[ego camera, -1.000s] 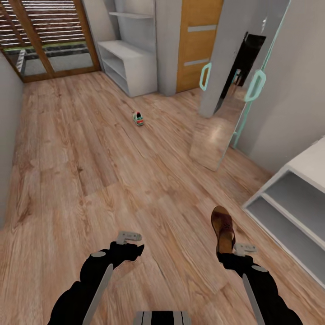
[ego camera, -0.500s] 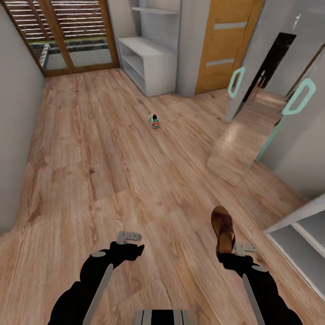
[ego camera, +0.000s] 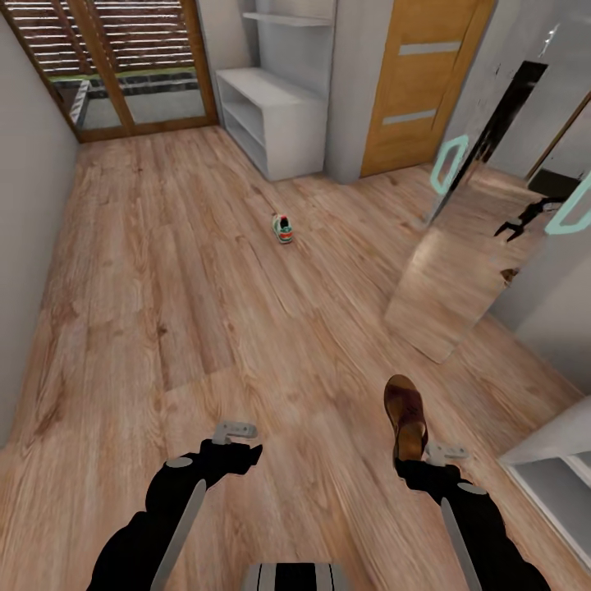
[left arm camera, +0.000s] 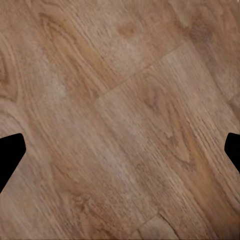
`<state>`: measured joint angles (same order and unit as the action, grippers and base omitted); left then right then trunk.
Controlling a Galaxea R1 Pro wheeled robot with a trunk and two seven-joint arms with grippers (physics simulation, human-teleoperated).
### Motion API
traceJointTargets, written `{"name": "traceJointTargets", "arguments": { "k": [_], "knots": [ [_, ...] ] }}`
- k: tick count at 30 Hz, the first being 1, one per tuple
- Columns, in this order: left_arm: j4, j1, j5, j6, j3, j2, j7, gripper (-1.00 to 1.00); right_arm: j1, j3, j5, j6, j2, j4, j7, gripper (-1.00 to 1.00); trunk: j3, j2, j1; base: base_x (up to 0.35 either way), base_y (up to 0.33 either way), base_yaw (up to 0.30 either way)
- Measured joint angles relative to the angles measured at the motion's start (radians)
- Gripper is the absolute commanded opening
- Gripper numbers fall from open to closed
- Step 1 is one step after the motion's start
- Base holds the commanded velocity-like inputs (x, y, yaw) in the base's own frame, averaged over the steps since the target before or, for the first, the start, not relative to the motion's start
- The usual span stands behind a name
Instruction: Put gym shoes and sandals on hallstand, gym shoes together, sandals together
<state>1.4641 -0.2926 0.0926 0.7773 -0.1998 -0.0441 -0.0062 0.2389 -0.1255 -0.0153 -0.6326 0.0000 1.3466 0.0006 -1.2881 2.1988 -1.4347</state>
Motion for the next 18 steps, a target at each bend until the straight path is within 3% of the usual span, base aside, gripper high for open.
{"name": "traceJointTargets", "arguments": {
  "k": [8,18],
  "knots": [
    [0.0,0.0,0.0,0.0,0.0,0.0,0.0,1.0,0.0,0.0,-0.001,0.0,0.0,0.0,0.0,-1.0,0.0,0.0,0.0,0.334,0.012,0.0],
    [0.0,0.0,0.0,0.0,0.0,0.0,-0.001,1.0,0.0,0.0,0.0,0.0,0.0,-0.001,0.0,-1.0,0.0,0.0,0.0,0.334,0.102,0.0]
  ]
}}
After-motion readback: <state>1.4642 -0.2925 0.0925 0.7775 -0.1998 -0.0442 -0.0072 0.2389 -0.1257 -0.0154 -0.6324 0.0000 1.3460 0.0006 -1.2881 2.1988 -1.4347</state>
